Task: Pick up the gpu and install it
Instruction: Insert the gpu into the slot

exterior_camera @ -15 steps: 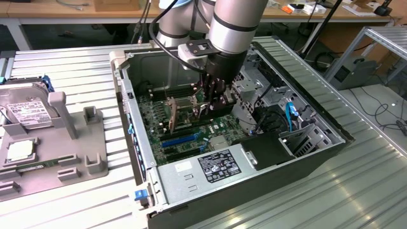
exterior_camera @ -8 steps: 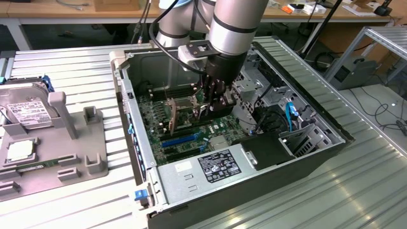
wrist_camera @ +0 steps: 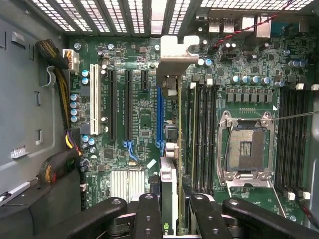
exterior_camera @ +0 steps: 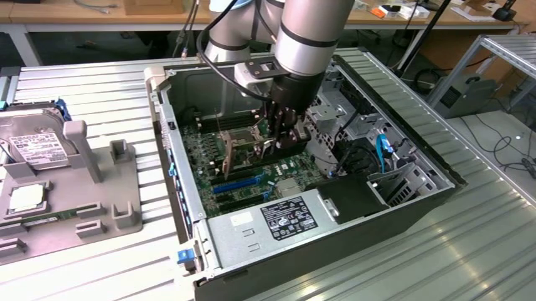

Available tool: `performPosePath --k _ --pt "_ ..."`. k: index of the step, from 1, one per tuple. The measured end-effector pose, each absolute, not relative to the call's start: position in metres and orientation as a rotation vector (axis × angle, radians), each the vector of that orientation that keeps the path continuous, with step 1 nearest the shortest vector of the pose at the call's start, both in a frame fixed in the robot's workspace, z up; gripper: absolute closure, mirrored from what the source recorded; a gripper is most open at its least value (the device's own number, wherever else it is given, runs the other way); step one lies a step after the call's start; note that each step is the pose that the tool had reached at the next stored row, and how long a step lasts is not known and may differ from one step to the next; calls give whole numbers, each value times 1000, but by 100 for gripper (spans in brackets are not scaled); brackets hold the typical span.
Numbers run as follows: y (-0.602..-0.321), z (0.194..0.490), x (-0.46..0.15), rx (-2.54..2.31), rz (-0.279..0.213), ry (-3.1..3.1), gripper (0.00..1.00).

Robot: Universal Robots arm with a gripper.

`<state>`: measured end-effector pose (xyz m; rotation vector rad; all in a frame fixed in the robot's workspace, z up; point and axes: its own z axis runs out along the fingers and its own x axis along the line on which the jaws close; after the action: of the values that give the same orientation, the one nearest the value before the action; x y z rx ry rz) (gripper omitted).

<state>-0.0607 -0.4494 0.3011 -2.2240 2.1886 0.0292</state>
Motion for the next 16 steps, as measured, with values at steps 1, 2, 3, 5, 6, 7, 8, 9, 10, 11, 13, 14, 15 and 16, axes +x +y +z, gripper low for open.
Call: performPosePath --k 1,2,3,5,6,7,8,9,10,11,13,14,15,16 --pt "-450 301 -61 -2224 29 2189 73" --pt "-450 301 -62 -2224 29 2189 73" --pt "-450 301 -63 -2224 29 2189 73" --pt "-450 301 -66 -2224 29 2189 73" --pt "-450 301 -67 -2224 29 2189 73" --pt "-450 301 -71 -2224 29 2189 73" --pt "-450 301 -75 -2224 29 2189 73" --pt "-450 301 -79 -2224 29 2189 73" --pt "-450 301 -81 -2224 29 2189 73" --pt "-450 301 -84 -2224 29 2189 73" --pt "-451 301 -89 -2224 29 2189 73" --pt "-451 301 -90 -2224 29 2189 73" --pt "-451 301 -92 -2224 29 2189 73" --pt "-451 300 -94 -2224 29 2189 73"
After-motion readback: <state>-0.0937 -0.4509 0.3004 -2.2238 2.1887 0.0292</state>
